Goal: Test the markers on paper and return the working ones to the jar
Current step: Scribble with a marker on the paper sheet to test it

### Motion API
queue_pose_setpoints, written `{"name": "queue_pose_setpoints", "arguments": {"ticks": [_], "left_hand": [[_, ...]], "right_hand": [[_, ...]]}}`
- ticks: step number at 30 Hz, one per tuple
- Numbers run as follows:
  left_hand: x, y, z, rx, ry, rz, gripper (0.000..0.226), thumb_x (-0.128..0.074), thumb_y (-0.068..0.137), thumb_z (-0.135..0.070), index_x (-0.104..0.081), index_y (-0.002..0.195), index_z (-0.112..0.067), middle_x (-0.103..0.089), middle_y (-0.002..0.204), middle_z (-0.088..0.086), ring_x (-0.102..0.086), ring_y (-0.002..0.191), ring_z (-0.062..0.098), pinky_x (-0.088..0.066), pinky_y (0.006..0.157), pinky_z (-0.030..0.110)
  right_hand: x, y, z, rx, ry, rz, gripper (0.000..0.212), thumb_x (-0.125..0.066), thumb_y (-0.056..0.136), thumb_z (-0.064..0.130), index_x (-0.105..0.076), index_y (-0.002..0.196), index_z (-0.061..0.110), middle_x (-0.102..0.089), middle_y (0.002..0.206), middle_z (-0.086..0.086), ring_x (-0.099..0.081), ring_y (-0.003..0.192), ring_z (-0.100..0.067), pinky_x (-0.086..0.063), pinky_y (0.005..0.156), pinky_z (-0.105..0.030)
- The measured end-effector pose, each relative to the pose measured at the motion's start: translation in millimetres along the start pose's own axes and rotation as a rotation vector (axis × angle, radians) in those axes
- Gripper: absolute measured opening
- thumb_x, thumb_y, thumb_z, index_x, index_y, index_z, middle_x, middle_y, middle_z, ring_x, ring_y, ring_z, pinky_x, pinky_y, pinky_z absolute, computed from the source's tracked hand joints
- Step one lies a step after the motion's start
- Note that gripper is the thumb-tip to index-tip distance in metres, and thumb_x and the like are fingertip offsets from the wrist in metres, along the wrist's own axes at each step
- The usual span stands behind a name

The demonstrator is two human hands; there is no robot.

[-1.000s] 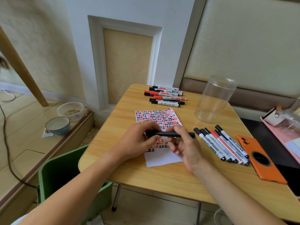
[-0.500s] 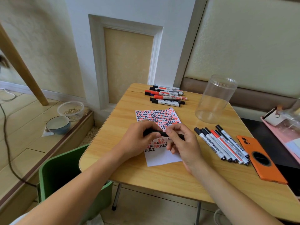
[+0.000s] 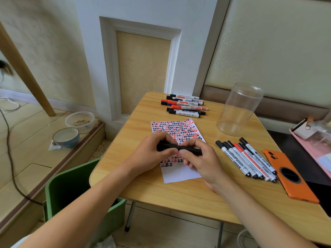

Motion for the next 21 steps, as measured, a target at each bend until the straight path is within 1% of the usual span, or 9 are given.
{"name": "queue_pose_setpoints", "arguments": {"ticks": [4, 6, 11, 15, 17, 19, 21], "left_hand": [[0, 0, 0, -0.022, 0.001, 0.012, 0.012, -0.077, 0.090, -0.019, -0.067, 0.097, -0.018, -0.069, 0.091, -0.006, -0.065, 0.083, 0.008, -0.051, 0.073, 0.021], [0, 0, 2, -0.028, 0.002, 0.022, 0.011, -0.076, 0.091, -0.019, -0.066, 0.096, -0.017, -0.069, 0.091, -0.005, -0.065, 0.083, 0.009, -0.051, 0.073, 0.023], [-4, 1, 8, -0.017, 0.035, 0.035, 0.011, -0.074, 0.093, -0.018, -0.063, 0.095, -0.018, -0.066, 0.089, -0.007, -0.062, 0.082, 0.006, -0.047, 0.072, 0.021], [-5, 1, 10, -0.013, 0.084, 0.038, 0.012, -0.072, 0.093, -0.013, -0.061, 0.094, -0.018, -0.063, 0.090, -0.008, -0.058, 0.081, 0.003, -0.043, 0.071, 0.016], [-6, 1, 11, -0.008, 0.093, 0.041, 0.013, -0.071, 0.093, -0.011, -0.060, 0.093, -0.019, -0.062, 0.090, -0.009, -0.057, 0.081, 0.001, -0.042, 0.070, 0.016], [-5, 1, 13, 0.007, 0.057, 0.051, 0.015, -0.071, 0.093, -0.011, -0.060, 0.092, -0.021, -0.063, 0.089, -0.008, -0.058, 0.080, 0.002, -0.043, 0.071, 0.017], [-5, 1, 15, 0.039, -0.030, 0.082, 0.011, -0.072, 0.093, -0.012, -0.062, 0.095, -0.018, -0.067, 0.089, -0.006, -0.062, 0.082, 0.006, -0.047, 0.074, 0.019]], "right_hand": [[0, 0, -1, 0.003, -0.005, 0.001, 0.013, -0.073, 0.093, 0.008, -0.065, 0.103, 0.009, -0.065, 0.068, -0.001, -0.058, 0.060, -0.013, -0.045, 0.054, -0.022], [-1, 0, 0, 0.006, -0.008, -0.002, 0.013, -0.073, 0.094, 0.010, -0.065, 0.104, 0.008, -0.065, 0.067, -0.004, -0.057, 0.057, -0.014, -0.044, 0.052, -0.023], [0, -1, -1, 0.011, -0.024, -0.016, 0.015, -0.071, 0.096, 0.013, -0.063, 0.104, 0.004, -0.070, 0.077, -0.009, -0.057, 0.056, -0.018, -0.042, 0.048, -0.027], [-2, -2, -2, 0.019, -0.072, -0.015, 0.013, -0.070, 0.097, 0.013, -0.061, 0.102, 0.005, -0.064, 0.066, -0.003, -0.053, 0.049, -0.017, -0.039, 0.045, -0.026], [-4, -2, -2, 0.036, -0.093, -0.006, 0.012, -0.069, 0.098, 0.013, -0.058, 0.100, 0.007, -0.062, 0.064, -0.004, -0.053, 0.049, -0.019, -0.038, 0.045, -0.027], [-5, -2, -2, 0.056, -0.109, 0.003, 0.012, -0.068, 0.098, 0.013, -0.057, 0.099, 0.009, -0.060, 0.064, -0.009, -0.053, 0.050, -0.021, -0.039, 0.045, -0.027], [-5, -2, 0, 0.074, -0.113, 0.017, 0.013, -0.069, 0.097, 0.013, -0.057, 0.099, 0.010, -0.059, 0.063, -0.012, -0.054, 0.054, -0.022, -0.040, 0.047, -0.029]]}}
Point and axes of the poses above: each hand's wrist, its own y-axis towards the middle knuckle, its own x-axis out of the back of the hand, z = x × y, the point moved 8 cm from there along y, towards the middle knuckle
